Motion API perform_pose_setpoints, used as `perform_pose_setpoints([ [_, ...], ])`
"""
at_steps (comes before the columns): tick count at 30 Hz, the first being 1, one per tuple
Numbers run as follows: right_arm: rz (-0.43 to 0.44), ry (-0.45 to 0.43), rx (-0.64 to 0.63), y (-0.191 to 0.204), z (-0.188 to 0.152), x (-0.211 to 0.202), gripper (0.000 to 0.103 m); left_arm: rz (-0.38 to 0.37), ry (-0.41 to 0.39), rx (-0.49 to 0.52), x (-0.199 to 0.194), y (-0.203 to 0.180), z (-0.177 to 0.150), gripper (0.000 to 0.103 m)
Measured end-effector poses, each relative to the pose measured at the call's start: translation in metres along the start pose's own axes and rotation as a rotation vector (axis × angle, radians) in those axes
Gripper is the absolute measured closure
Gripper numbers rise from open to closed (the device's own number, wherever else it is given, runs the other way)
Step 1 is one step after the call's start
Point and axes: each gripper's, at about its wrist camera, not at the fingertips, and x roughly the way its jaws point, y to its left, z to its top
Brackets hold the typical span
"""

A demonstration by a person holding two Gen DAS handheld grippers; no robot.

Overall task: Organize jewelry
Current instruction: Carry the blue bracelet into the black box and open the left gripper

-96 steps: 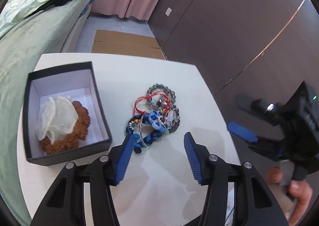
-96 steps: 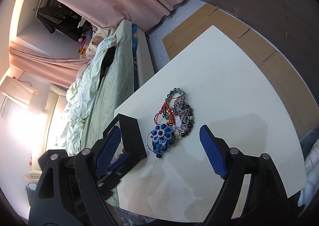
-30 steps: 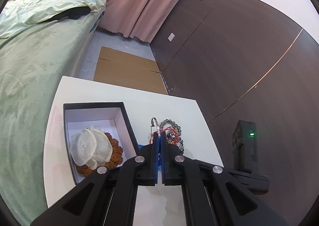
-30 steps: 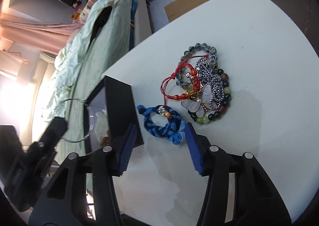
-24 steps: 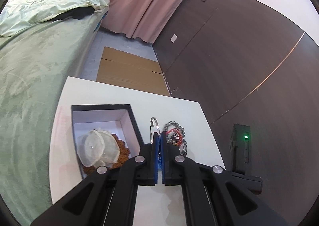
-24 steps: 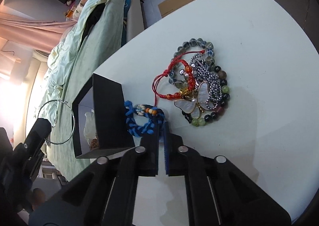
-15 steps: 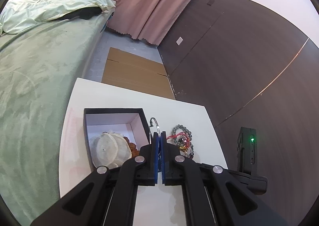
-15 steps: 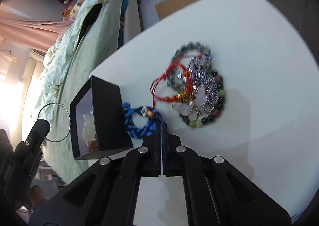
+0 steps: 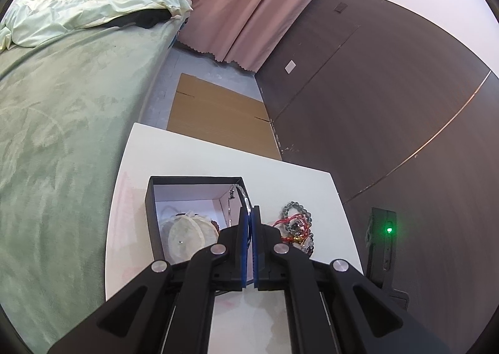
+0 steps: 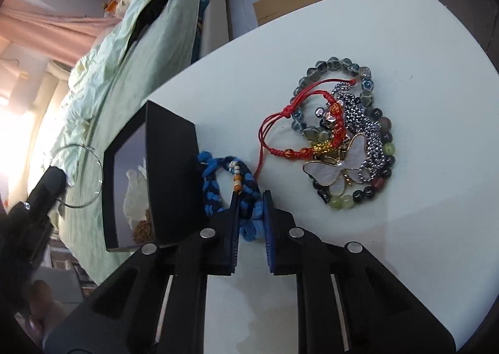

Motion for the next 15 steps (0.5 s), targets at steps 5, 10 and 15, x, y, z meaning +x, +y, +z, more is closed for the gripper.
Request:
perform_pose_setpoints([
  [5,0.028,-0.107,-0.017,0.008,0.006,-0.027,0.089,-0.003,0.014,-0.027,0.006,0.007,0.001,0.084],
  [10,0.111,-0.192,-0.016,0.013,0.010,-0.050,0.089,0.034,-0.070,-0.040,-0.006,0.012,0.007,0.015],
  [15,0.209,-0.251,-0.043,0.027,0.015,-0.064,0.089,0.062,-0.063,-0.053,-0.004,0.018,0.011,0.015],
])
